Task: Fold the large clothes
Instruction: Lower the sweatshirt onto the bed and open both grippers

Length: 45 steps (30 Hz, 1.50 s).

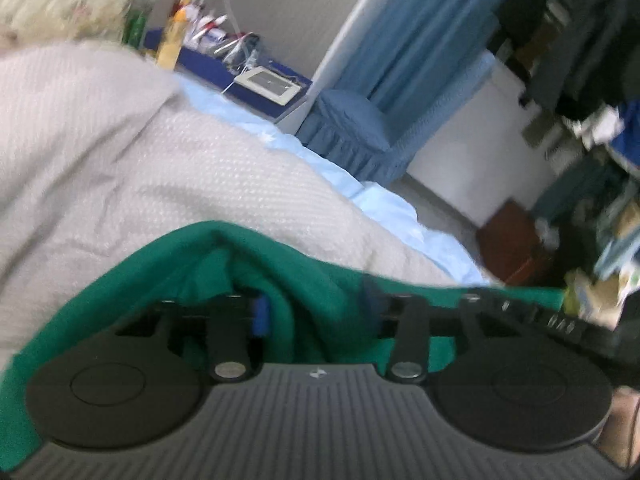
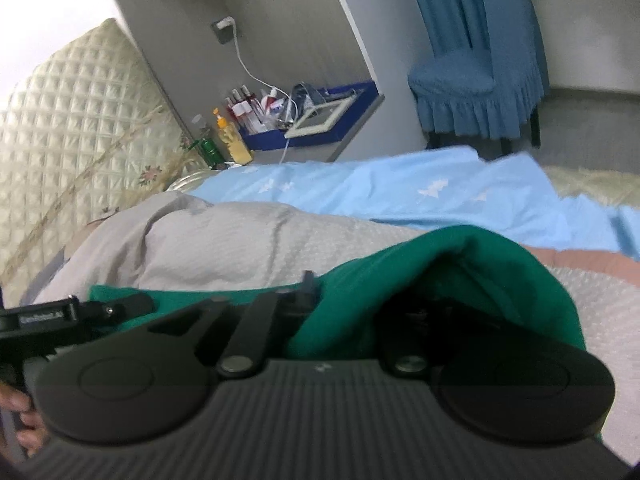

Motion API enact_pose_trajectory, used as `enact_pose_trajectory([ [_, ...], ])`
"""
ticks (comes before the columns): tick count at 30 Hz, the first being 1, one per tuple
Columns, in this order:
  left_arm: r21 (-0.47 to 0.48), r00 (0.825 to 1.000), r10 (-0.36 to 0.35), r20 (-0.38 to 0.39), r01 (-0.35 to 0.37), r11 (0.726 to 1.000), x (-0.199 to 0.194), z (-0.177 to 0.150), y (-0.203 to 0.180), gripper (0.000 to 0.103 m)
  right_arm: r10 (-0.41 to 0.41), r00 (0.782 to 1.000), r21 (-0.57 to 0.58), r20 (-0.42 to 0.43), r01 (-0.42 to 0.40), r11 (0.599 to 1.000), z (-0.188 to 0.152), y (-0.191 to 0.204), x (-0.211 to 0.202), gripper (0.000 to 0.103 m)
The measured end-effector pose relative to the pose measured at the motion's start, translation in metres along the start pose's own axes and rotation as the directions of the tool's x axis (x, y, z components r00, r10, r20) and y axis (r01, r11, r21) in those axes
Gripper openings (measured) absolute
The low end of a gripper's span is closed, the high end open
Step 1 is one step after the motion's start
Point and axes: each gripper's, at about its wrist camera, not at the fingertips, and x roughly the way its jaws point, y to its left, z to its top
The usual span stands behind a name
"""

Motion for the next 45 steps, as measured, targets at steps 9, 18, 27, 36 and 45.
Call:
enact_pose_trajectory([
  [9, 0.183, 0.990, 0.104, 0.099, -0.120, 0.976, -0.104, -0.023, -0.062, 0.071, 0.019, 0.991, -0.058, 0.132, -0.011, 0.998, -0.016, 0.032, -0.092, 0.070],
  [18, 0.220, 0.974, 0.112, 0.197, -0.156, 0.963, -0.251, -0.086, -0.129, 0.071, 0.084, 0.968, -0.207, 0.235, -0.034, 0.978, -0.064, 0.090, -0.231, 0.070],
  [27, 0.242, 0.954, 0.101, 0.283, -0.173, 0.955, -0.380, -0.189, -0.177, 0.072, 0.125, 0.954, -0.252, 0.271, -0.055, 0.966, -0.131, 0.128, -0.346, 0.070],
  [36, 0.186, 0.940, 0.102, 0.327, -0.170, 0.968, -0.417, -0.277, -0.167, 0.072, 0.109, 0.966, -0.261, 0.233, -0.046, 0.964, -0.193, 0.125, -0.368, 0.071],
  [45, 0.204, 0.940, 0.163, 0.300, -0.231, 0.952, -0.387, -0.297, -0.135, 0.075, 0.062, 0.986, -0.257, 0.153, -0.021, 0.966, -0.221, 0.124, -0.331, 0.076],
])
